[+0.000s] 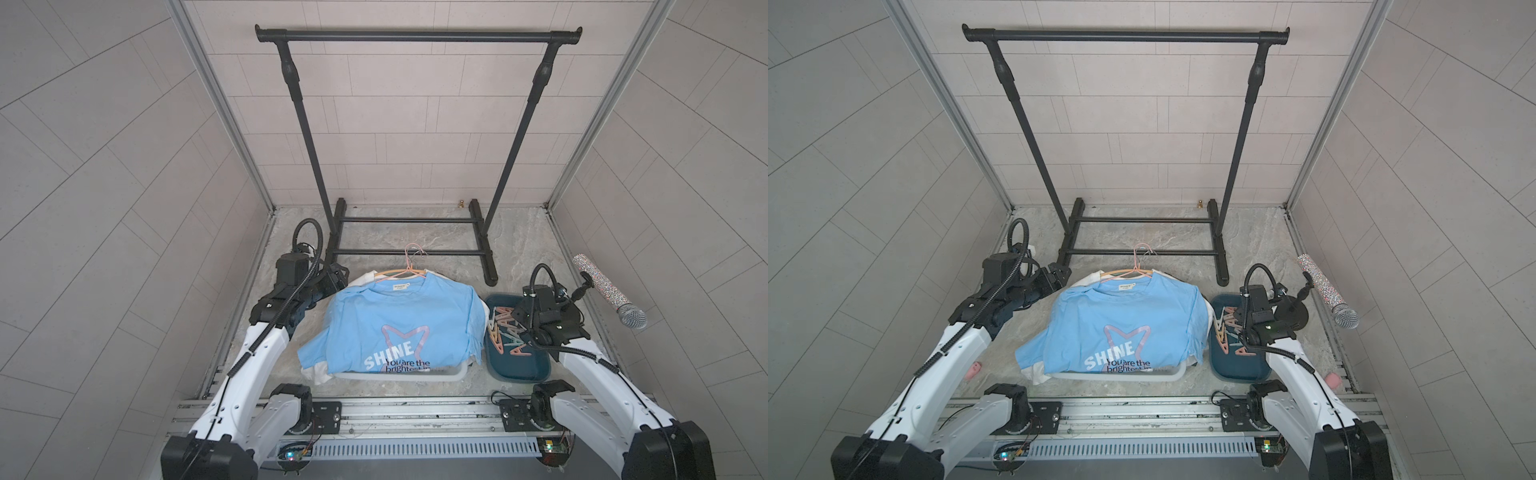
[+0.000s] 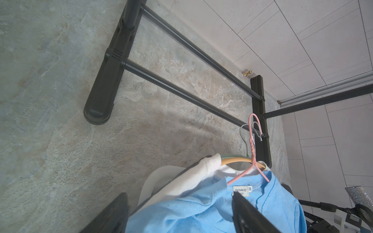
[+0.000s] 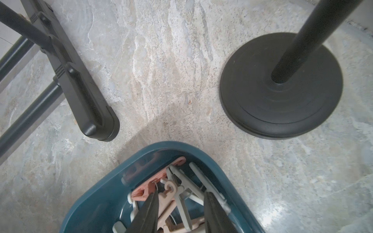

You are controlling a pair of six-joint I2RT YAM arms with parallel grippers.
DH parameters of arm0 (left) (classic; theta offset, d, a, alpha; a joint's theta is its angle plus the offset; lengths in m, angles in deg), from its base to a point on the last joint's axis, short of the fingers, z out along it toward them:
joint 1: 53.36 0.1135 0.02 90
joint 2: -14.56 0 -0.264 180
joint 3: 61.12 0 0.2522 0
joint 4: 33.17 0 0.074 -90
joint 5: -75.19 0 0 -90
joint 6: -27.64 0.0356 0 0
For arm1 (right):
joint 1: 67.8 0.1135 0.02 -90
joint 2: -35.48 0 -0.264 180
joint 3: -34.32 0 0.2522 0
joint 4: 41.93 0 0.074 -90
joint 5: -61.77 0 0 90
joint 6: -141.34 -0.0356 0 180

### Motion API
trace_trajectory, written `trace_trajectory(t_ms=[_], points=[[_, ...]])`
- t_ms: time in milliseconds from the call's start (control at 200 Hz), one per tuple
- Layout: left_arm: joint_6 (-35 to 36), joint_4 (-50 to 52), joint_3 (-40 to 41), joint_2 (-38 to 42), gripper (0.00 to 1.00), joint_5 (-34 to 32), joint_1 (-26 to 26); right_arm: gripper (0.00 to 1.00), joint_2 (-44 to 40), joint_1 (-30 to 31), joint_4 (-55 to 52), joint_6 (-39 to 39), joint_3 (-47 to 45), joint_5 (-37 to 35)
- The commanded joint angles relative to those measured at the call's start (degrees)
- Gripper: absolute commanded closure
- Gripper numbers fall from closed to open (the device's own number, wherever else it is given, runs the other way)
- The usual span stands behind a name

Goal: Use clothespins to secure the t-shirt on both sides of the hanger
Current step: Pick up the clothespin from the storage box.

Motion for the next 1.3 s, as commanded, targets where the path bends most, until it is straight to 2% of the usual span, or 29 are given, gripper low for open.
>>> trace_trajectory(t_ms=[0,721,856,956,1171,1296], points=[[0.7,0.4,0.4,-0.2,0.16,0.4,-0.3,0.59,0.7,-0.3,3.5,-2.4,-1.1,-0.2],[-0.1,0.1,0.9,0.0,0.17,-0.3,-0.2,0.75,9.1,-0.4,12.4,-3.0,-3.6,1.8],[-0.1,0.1,1.0,0.0,0.17,-0.4,-0.2,0.78,8.7,-0.4,12.4,-2.7,-3.7,1.7],[-0.2,0.0,1.1,0.1,0.17,-0.4,-0.2,0.85,7.9,-0.4,12.6,-2.7,-4.0,1.3],[-0.3,-0.1,1.2,-0.1,0.18,-0.4,-0.2,0.93,6.4,-0.4,12.8,-3.1,-4.5,1.7],[-0.4,-0.1,1.1,-0.2,0.18,-0.4,-0.3,0.95,5.2,-0.4,12.6,-3.6,-5.1,1.9]])
